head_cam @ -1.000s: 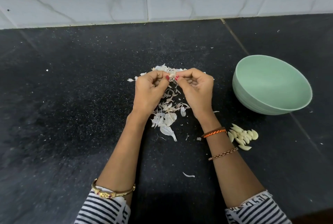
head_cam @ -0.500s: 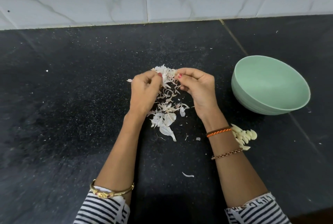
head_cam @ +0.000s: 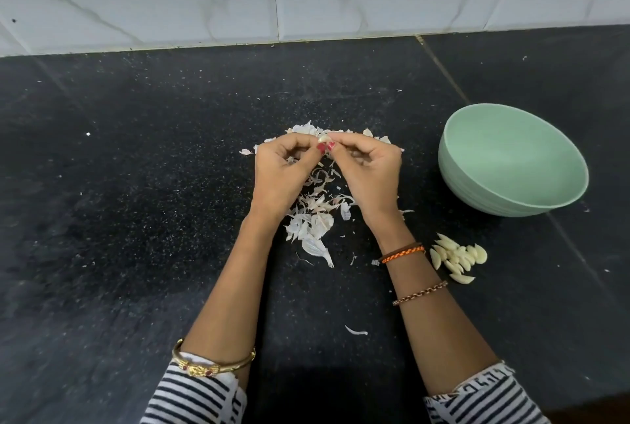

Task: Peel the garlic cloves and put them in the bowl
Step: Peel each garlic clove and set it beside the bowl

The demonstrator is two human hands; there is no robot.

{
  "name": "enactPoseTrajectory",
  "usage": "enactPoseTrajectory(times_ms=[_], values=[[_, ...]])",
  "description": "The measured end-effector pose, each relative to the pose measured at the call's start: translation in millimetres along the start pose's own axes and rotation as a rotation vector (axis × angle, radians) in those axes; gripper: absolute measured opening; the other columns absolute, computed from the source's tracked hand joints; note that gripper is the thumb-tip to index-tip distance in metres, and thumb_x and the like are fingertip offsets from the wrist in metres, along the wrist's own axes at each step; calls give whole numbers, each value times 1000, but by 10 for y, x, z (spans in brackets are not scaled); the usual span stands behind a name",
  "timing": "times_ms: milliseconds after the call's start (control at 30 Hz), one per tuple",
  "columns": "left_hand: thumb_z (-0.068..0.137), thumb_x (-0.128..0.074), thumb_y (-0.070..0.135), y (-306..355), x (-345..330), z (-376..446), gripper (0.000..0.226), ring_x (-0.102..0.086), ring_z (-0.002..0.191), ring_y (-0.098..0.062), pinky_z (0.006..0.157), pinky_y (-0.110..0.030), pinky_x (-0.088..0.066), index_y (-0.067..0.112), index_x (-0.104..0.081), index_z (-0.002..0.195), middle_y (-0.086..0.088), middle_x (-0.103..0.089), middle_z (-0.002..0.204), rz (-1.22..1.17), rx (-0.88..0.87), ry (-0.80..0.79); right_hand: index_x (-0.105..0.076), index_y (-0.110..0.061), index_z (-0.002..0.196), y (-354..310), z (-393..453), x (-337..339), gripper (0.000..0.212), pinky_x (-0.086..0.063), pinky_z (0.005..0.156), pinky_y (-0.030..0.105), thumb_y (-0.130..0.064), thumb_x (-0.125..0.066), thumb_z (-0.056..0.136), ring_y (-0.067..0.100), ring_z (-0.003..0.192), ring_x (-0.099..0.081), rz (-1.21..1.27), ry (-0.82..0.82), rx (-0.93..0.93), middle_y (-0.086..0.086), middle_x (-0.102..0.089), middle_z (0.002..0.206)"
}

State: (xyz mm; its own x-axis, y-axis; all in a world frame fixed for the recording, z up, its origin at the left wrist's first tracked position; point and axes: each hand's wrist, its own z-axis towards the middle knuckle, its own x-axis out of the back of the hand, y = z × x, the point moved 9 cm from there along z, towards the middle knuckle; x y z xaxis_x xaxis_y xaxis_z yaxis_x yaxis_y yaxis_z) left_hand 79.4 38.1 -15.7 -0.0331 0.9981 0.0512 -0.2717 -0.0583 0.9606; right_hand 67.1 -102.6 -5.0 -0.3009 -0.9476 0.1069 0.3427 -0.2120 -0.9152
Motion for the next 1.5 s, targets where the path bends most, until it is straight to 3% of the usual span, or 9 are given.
enactPoseTrajectory(times_ms=[133, 233, 367, 533, 733, 800, 867, 1167, 1500], values=[[77, -64, 7, -59, 33, 3, 18, -47, 56, -3, 55, -17, -39, 22, -67, 67, 9, -61, 62, -72, 62, 24, -71, -5, 93, -23, -3, -32, 16, -57, 68, 29, 0, -69, 78, 22, 77, -69, -12, -49, 53, 3, -71, 84], [79, -62, -3, -49, 45, 9, 26, -44, 52, 1, 52, -13, -38, 18, -63, 63, 13, -59, 57, -105, 71, 32, -70, -6, 95, -31, -10, -65, 18, -57, 70, 33, 1, -69, 78, 24, 77, -69, 42, -94, 36, 5, -71, 84], [80, -60, -8, -23, 21, 2, 26, -42, 54, -1, 51, -14, -37, 11, -57, 61, 10, -54, 57, -146, 89, 41, -69, -2, 95, 21, -21, -102, 19, -53, 71, 20, 7, -66, 78, 9, 77, -67, 192, -143, -99, -1, -70, 79], [73, -57, 4, -30, 91, -1, 14, -41, 58, -6, 52, -22, -36, 8, -52, 60, 3, -49, 61, -134, 104, 101, -71, -13, 71, 126, -22, -86, 29, -44, 59, 14, 8, -56, 84, 2, 64, -55, 508, -107, -312, -7, -68, 69], [77, -50, 15, -56, 68, 5, 34, -31, 49, -7, 47, -21, -28, 18, -41, 44, 8, -37, 46, -82, 110, 61, -68, -9, 94, 90, -35, -62, 22, -51, 71, 14, 8, -61, 82, -2, 70, -61, 233, -63, -218, -3, -66, 76], [86, -59, 20, -39, 66, -3, 43, -34, 49, -9, 47, -20, -31, 17, -48, 45, 6, -42, 47, -54, 82, 57, -68, -8, 98, 92, -35, -58, 24, -52, 74, 16, 8, -63, 81, 1, 74, -63, 185, -38, -180, -3, -67, 80], [88, -63, 16, -23, 65, -3, 27, -42, 52, -6, 49, -16, -36, 13, -62, 61, 11, -54, 52, -76, 83, 65, -67, -6, 100, 91, -27, -48, 25, -52, 74, 17, 8, -65, 80, 3, 76, -65, 163, -24, -145, -1, -68, 82], [88, -59, 5, -46, -15, -39, 11, -54, 55, 5, 52, -8, -39, 10, -68, 84, 16, -64, 59, -153, 191, 32, -68, -10, 94, 61, -31, -99, 22, -51, 71, 14, 7, -62, 82, -1, 75, -64, 178, -80, -136, -4, -67, 82], [86, -60, 11, -115, -43, -45, 25, -39, 53, -2, 45, -15, -33, 21, -69, 65, 8, -51, 56, -340, 323, -6, -67, -6, 92, 88, -80, -160, 16, -47, 63, 12, 5, -57, 86, -1, 69, -60, 338, -127, -263, -4, -67, 77]])
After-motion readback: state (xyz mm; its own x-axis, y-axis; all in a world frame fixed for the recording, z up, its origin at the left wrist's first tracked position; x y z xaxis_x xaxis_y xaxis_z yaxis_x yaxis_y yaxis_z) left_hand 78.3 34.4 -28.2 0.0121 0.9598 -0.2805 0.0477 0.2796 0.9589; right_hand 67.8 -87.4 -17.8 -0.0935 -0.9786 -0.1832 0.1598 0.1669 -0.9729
